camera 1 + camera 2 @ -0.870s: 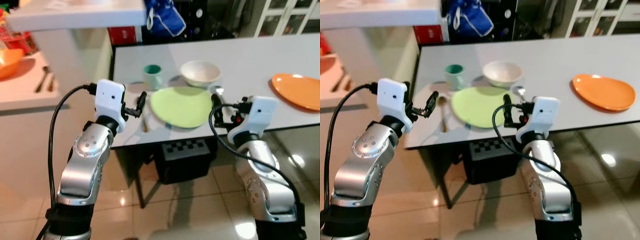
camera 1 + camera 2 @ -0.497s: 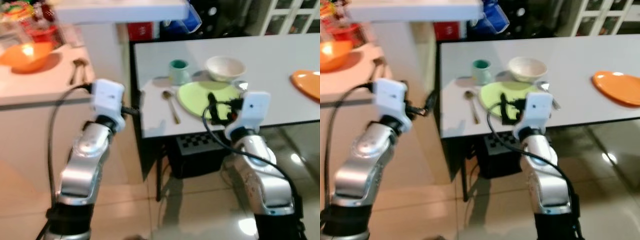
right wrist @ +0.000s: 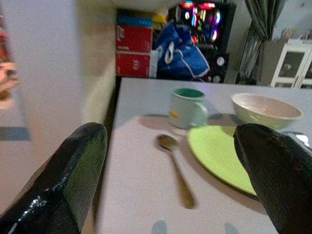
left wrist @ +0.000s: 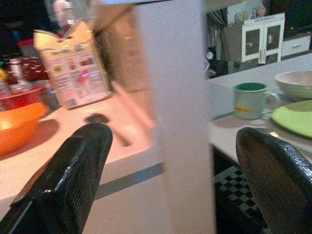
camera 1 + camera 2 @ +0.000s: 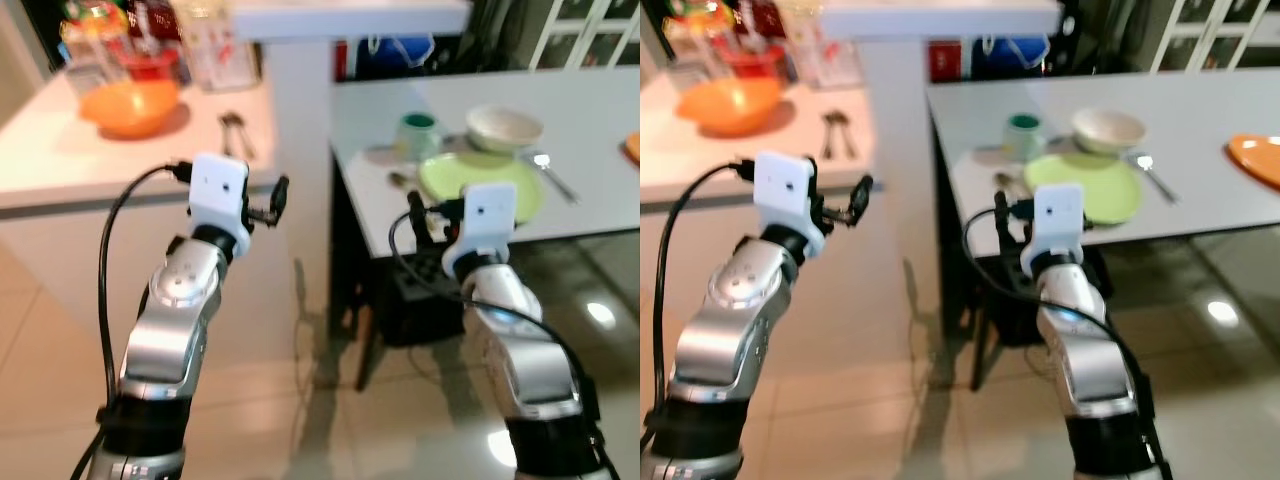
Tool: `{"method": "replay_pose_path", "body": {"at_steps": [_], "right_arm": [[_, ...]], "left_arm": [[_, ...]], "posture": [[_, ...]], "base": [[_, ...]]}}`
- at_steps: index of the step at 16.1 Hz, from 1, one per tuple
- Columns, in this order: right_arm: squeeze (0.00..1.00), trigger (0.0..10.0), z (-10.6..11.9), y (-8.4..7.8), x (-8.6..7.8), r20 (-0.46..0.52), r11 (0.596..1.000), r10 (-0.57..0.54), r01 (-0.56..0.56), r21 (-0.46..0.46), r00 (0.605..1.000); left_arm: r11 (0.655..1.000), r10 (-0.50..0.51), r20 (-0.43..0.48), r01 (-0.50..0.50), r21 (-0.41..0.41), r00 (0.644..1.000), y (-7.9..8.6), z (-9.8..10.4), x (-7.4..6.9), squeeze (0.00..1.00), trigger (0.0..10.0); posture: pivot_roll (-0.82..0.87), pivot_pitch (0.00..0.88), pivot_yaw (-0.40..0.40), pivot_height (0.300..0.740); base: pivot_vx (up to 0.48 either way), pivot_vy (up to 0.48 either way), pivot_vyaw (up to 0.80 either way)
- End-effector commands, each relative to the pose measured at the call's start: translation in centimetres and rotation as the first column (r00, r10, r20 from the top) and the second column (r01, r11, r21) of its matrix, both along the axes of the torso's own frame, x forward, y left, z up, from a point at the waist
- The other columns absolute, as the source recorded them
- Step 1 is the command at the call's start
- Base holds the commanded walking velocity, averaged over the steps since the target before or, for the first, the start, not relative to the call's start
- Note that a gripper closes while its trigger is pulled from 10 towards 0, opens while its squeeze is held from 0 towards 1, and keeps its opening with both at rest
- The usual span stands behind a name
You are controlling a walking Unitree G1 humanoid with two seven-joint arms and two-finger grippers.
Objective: Setting the table
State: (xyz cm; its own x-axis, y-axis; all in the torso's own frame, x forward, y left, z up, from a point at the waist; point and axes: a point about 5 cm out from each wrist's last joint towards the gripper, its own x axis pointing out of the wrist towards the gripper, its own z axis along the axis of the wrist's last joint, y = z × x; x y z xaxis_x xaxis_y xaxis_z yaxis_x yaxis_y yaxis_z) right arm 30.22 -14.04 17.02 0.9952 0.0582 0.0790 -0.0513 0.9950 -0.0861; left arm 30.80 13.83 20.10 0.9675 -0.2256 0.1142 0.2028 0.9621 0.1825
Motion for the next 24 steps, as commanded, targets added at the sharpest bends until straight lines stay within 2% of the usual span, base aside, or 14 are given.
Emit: {"method": "replay_pose_path", "body": {"at_steps": [1,4,5,7,8,10,12,14,18,21,24], "right_arm": [[0.0,10.0,0.8,0.5,-0.1,0.025,0.999,0.026,-0.027,0.037,0.999],[0.0,10.0,0.6,0.7,0.1,0.012,0.999,0.04,-0.04,0.017,0.999],[0.0,10.0,0.6,0.5,-0.3,0.008,0.998,0.031,-0.032,0.05,0.999],[0.0,10.0,0.8,0.7,-0.3,0.008,0.997,0.054,-0.055,0.047,0.998],[0.0,10.0,0.5,0.1,-0.1,0.002,0.999,0.017,-0.017,0.03,1.0],[0.0,10.0,0.6,-0.7,-0.5,-0.002,0.998,-0.014,0.014,0.068,1.0],[0.0,10.0,0.4,-0.5,-0.5,-0.011,0.998,0.005,-0.004,0.07,1.0],[0.0,10.0,0.8,-0.2,-0.3,-0.035,0.977,-0.023,0.029,0.211,0.999],[0.0,10.0,1.2,0.8,0.2,-0.009,0.99,0.049,-0.047,0.133,0.999],[0.0,10.0,1.9,1.1,-0.1,0.005,0.986,0.057,-0.057,0.159,0.998],[0.0,10.0,1.9,0.9,0.3,0.012,0.988,0.044,-0.046,0.147,0.999]], "left_arm": [[0.999,0.033,0.003,-0.033,0.006,0.999,0.7,0.1,-0.3,0.0,10.0],[0.998,0.059,-0.004,-0.059,0.02,0.998,1.3,-0.2,0.1,0.0,10.0],[0.998,0.061,-0.004,-0.061,0.016,0.998,1.3,-0.3,-0.2,0.0,10.0],[0.998,0.057,-0.001,-0.057,0.012,0.998,1.2,0.0,-0.1,0.0,10.0],[0.998,0.057,-0.011,-0.057,0.023,0.998,1.1,-0.4,0.1,0.0,10.0],[0.999,0.05,-0.011,-0.05,0.019,0.999,0.9,-0.4,-0.3,0.0,10.0],[0.999,0.048,-0.006,-0.048,0.017,0.999,0.9,-0.1,-0.2,0.0,10.0],[0.996,0.088,0.025,-0.087,-0.037,0.996,1.4,0.5,0.0,0.0,10.0],[0.991,0.129,0.088,-0.132,0.024,0.988,1.9,1.6,0.5,0.0,10.0],[0.995,0.096,0.111,-0.096,-0.004,0.989,1.5,2.5,0.3,0.0,10.0],[0.995,0.099,0.099,-0.099,-0.004,0.99,1.2,1.9,0.5,0.0,10.0]], "posture": [[0.03,0.0,0.001,0.74],[0.02,0.0,0.007,0.74],[0.03,0.0,0.0,0.74],[0.03,0.0,0.011,0.74],[0.01,0.0,0.018,0.74],[0.02,0.0,0.01,0.74],[0.03,0.0,0.014,0.74],[0.02,0.0,0.012,0.74],[0.03,0.0,0.011,0.74],[0.05,0.0,0.007,0.74],[0.04,0.0,0.002,0.74]], "base": [[0.0,0.394,0.0],[0.0,0.393,0.0],[0.0,0.394,0.0],[0.0,0.394,0.0],[0.0,0.398,0.0],[0.0,0.392,0.0],[0.0,0.394,0.0],[0.0,0.0,0.0],[0.0,0.0,0.0],[0.197,0.0,0.0],[0.364,0.0,0.32]]}}
